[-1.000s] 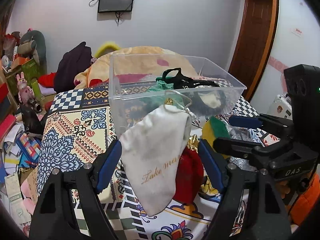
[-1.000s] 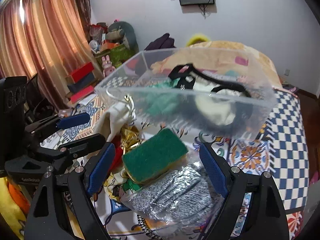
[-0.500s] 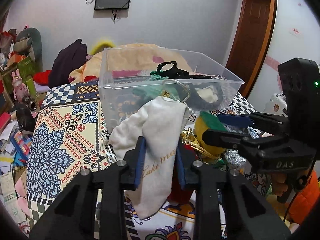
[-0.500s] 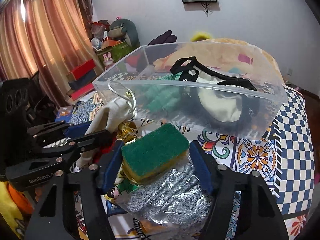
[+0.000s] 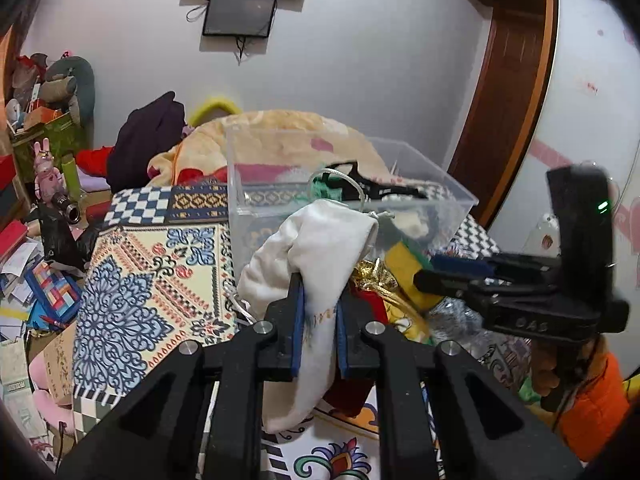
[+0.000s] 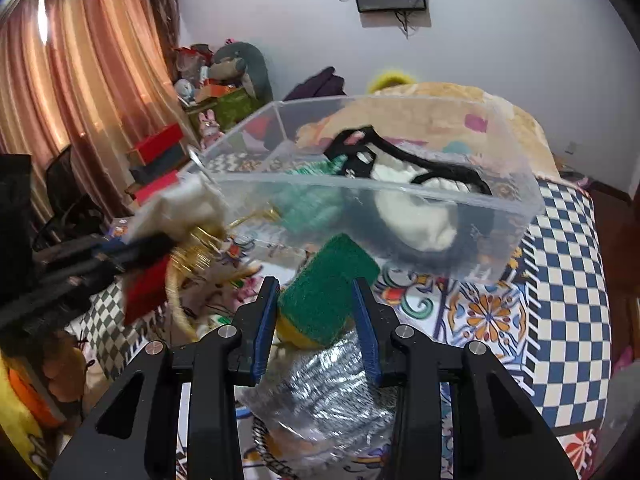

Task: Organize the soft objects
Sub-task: 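Grasp the white cloth pouch with the left gripper while the right gripper grasps the green sponge, then carry the pouch and sponge into the clear box and open both grippers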

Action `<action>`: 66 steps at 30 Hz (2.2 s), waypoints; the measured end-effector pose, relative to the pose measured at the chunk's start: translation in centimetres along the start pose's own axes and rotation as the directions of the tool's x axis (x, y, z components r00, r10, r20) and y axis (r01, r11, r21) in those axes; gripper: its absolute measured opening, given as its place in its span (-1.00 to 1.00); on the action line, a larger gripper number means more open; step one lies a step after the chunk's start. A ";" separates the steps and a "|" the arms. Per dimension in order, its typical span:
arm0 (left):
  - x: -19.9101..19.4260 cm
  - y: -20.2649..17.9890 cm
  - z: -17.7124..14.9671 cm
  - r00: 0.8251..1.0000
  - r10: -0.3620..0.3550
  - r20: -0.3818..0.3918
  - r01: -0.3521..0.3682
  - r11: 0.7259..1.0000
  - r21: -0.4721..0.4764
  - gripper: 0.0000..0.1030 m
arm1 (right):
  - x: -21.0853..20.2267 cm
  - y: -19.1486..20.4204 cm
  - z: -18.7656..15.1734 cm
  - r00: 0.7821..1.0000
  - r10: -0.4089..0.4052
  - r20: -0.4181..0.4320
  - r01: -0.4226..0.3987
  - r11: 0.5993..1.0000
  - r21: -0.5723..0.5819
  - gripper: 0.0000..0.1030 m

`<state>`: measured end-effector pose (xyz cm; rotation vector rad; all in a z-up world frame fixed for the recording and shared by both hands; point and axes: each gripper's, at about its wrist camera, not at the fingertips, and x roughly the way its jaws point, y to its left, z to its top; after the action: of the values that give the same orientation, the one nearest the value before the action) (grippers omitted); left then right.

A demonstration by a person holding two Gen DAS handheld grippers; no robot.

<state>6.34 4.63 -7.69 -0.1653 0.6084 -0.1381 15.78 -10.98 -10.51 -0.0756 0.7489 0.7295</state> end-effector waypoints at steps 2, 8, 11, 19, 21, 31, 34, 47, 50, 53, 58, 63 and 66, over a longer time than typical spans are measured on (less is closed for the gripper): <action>-0.5 -0.1 0.3 1.000 -0.003 0.014 0.003 1.000 -0.001 -0.75 | 0.2 -0.3 0.1 1.000 -0.009 -0.013 0.009 1.000 0.017 -0.31; -0.6 -0.4 0.4 1.000 -0.004 0.011 0.004 1.000 0.010 -0.75 | 1.1 -0.8 0.0 0.999 -0.010 -0.038 0.012 0.999 0.047 -0.02; 0.7 -0.4 0.0 0.999 0.002 -0.038 -0.001 1.000 0.016 -0.75 | 1.2 -0.6 0.1 1.000 0.003 -0.026 -0.002 0.999 0.048 -0.02; 2.0 -0.8 -0.5 0.997 0.020 -0.077 -0.017 0.999 0.040 -0.61 | 0.1 0.6 0.2 0.999 0.003 0.037 -0.004 1.000 0.006 -0.29; 2.1 -0.7 -0.6 0.997 0.027 -0.079 -0.025 0.999 0.034 -0.52 | -0.7 0.7 0.3 0.998 0.018 0.060 -0.018 1.000 0.011 -0.29; 1.4 0.0 -0.3 0.998 0.036 -0.051 -0.035 0.999 0.008 -0.64 | -2.2 1.2 0.9 0.994 0.031 0.109 -0.029 0.999 -0.020 -0.29; 0.9 0.2 -0.1 0.999 0.029 -0.040 -0.029 1.000 -0.001 -0.74 | -2.5 0.8 1.1 0.992 0.032 0.119 -0.030 0.999 -0.011 -0.29; -4.0 -1.6 3.1 0.993 0.030 0.115 -0.034 0.999 0.034 -0.82 | -6.1 0.1 2.3 0.976 0.003 0.220 -0.004 1.000 0.006 -0.29; -4.5 -2.1 4.4 0.987 0.041 0.158 -0.049 0.998 0.050 -0.82 | -6.6 0.0 3.2 0.970 -0.018 0.243 0.019 1.000 0.000 -0.28; -4.3 -2.5 5.7 0.983 0.035 0.180 -0.047 0.997 0.065 -0.82 | -6.9 -0.2 3.7 0.964 -0.040 0.262 0.042 0.999 0.000 -0.28; -2.6 -2.9 7.4 0.976 0.064 0.206 -0.085 0.992 0.095 -0.82 | -7.0 -0.7 4.8 0.956 -0.074 0.284 0.078 0.997 -0.002 -0.28; 0.2 -2.2 8.4 0.984 0.070 0.162 -0.083 0.994 0.069 -0.82 | -5.9 -1.2 5.7 0.956 -0.110 0.273 0.116 0.993 -0.005 -0.28; 1.9 -1.8 8.5 0.989 0.068 0.132 -0.076 0.995 0.059 -0.81 | -4.7 -1.6 6.1 0.959 -0.132 0.253 0.137 0.991 -0.001 -0.28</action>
<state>12.66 3.48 -1.57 -0.0895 0.4791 -0.0764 18.01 -13.05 -3.26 -0.0488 0.4885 0.6026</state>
